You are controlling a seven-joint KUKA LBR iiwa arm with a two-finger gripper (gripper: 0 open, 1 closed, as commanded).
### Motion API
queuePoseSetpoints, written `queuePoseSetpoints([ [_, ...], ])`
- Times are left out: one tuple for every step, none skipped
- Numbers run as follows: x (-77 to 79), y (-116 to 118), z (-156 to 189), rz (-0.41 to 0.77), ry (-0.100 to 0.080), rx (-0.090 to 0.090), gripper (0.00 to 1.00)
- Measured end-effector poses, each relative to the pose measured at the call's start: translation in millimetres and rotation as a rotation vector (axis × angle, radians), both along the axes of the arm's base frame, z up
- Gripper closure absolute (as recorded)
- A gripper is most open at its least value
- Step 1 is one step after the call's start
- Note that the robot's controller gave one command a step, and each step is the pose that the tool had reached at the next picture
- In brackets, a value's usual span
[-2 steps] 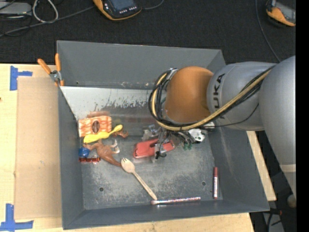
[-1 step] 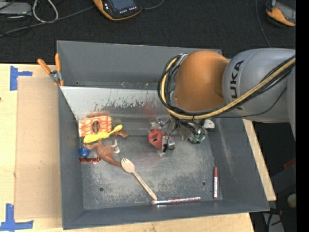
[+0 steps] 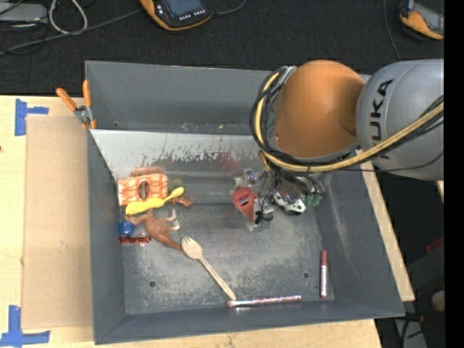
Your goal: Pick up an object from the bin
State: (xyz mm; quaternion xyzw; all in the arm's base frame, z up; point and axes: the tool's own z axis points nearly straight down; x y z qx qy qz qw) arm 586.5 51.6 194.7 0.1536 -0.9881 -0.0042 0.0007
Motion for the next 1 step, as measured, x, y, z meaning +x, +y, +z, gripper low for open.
queuePoseSetpoints([
  [17.6, -16.6, 48.3, -0.007, 0.006, 0.000, 1.00],
])
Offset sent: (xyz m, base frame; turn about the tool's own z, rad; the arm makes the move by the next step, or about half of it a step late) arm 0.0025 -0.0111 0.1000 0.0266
